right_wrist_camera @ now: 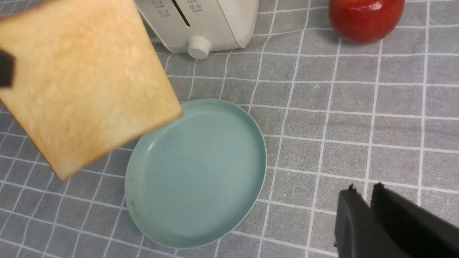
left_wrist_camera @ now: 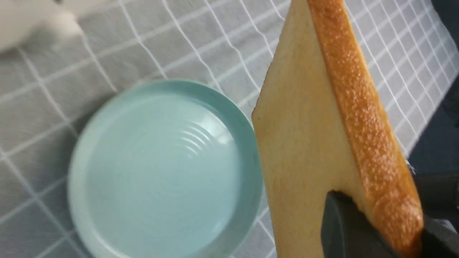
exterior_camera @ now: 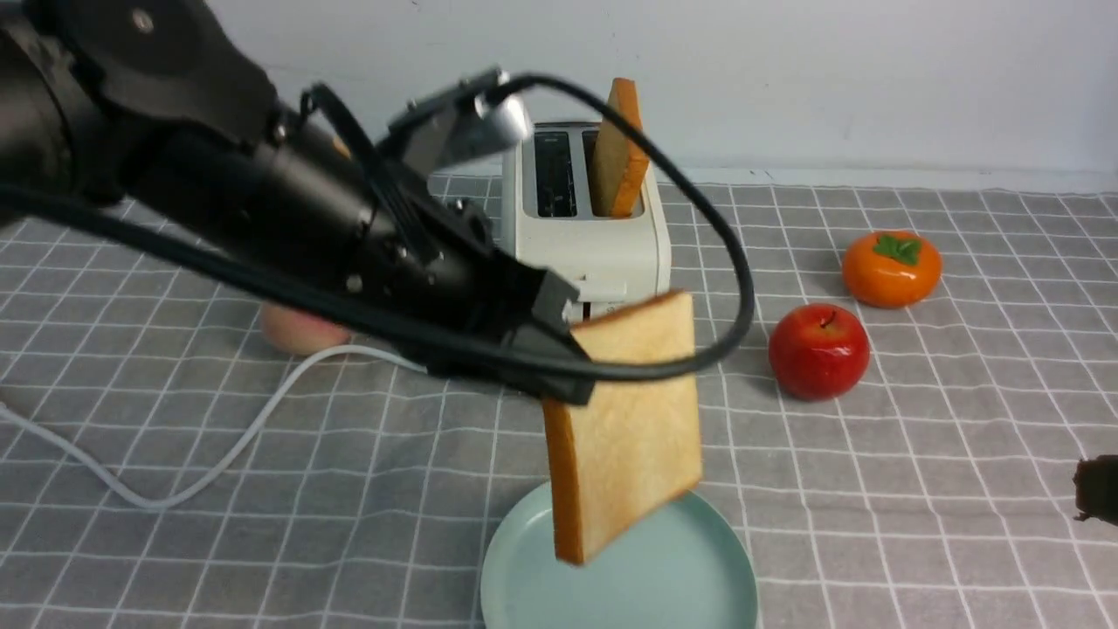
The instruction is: Take toasted bread from bread machine on grey coffee table place on plate.
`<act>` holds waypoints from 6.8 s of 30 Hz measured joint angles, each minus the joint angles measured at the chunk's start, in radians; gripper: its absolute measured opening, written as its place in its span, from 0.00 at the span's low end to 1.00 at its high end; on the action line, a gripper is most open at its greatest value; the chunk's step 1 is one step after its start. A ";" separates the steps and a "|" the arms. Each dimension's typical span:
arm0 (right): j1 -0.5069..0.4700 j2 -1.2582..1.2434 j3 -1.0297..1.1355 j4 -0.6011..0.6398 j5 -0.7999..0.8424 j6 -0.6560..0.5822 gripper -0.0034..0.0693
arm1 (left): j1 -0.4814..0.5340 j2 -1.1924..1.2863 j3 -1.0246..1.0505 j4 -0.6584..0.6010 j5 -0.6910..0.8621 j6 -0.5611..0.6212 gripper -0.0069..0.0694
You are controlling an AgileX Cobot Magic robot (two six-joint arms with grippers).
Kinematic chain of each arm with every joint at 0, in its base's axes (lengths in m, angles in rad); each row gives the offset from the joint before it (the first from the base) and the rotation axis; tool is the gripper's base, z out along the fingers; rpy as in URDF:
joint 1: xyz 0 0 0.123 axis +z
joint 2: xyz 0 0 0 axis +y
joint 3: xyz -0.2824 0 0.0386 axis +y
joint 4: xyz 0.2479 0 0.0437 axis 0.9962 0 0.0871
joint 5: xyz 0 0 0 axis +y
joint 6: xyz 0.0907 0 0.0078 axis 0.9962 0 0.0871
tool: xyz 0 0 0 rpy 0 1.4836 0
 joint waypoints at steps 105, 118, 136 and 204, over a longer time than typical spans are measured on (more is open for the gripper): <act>0.261 0.826 -0.889 -0.004 0.426 0.029 0.17 | 0.000 -1.135 0.660 0.964 -0.082 -0.912 0.07; 0.261 0.828 -0.336 0.472 0.109 -0.449 0.17 | 0.000 -1.135 0.660 0.960 -0.082 -0.914 0.07; 0.273 0.842 -0.272 0.650 0.098 -0.486 0.29 | 0.000 -1.135 0.660 0.945 -0.082 -0.914 0.07; -0.008 -0.741 0.401 -0.568 -0.505 0.460 0.04 | 0.000 -1.134 0.661 0.930 -0.424 -0.914 0.07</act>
